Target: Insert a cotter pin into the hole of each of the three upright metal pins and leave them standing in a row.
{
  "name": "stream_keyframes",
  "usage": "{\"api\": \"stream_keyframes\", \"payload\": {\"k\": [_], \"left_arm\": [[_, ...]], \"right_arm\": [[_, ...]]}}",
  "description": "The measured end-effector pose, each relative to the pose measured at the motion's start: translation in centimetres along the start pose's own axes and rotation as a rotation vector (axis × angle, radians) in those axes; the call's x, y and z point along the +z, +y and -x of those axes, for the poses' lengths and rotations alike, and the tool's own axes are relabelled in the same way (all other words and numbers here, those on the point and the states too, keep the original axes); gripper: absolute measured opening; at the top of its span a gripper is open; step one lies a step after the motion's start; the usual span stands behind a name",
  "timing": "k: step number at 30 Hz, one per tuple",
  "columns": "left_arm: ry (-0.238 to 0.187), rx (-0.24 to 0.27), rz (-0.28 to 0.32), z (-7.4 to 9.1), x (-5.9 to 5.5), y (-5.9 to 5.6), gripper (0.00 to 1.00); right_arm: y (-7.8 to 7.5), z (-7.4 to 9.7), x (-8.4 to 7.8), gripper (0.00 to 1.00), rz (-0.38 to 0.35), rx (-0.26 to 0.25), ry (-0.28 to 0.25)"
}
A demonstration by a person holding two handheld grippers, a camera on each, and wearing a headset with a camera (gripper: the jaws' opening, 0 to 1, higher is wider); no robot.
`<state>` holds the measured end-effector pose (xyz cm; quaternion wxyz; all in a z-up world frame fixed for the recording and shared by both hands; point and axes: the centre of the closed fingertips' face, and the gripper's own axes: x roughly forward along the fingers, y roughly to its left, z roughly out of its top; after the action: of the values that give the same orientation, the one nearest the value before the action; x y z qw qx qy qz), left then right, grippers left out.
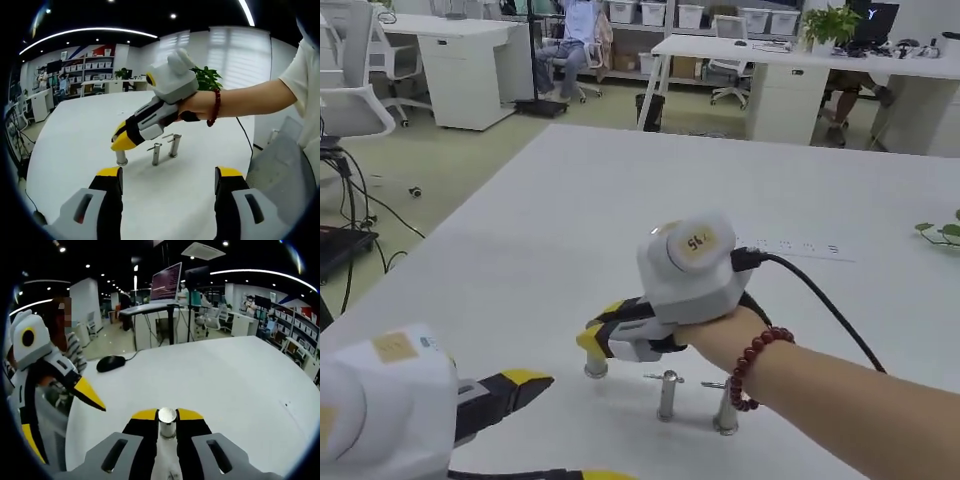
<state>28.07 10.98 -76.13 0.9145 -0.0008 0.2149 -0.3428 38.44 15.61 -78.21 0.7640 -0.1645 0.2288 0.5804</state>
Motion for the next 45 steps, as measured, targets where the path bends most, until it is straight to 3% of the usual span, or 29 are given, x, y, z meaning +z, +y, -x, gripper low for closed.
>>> {"api": "stream_keyframes", "payload": {"k": [9,17,28,45], "left_arm": [[-0.008,0.006,-0.006,0.6,0.1,-0.6,0.74],[-0.018,0.007,-0.011,0.8,0.2,-1.2,0.74],[-0.011,-0.012,-0.017,0.1,0.1,-2.3,0.72],[-0.009,-0.042,-0.042,-0.9,0.3,-3.2,0.7]], "right_arm": [[3.4,1.9,-0.2,0.13,0.016,0.056,-0.011],[5.2,3.9,-2.1,0.13,0.043,0.088,0.007],[5.6,7.2,-4.8,0.13,0.05,0.093,0.028],[4.3,10.2,-9.0,0.13,0.022,0.056,0.058]]}}
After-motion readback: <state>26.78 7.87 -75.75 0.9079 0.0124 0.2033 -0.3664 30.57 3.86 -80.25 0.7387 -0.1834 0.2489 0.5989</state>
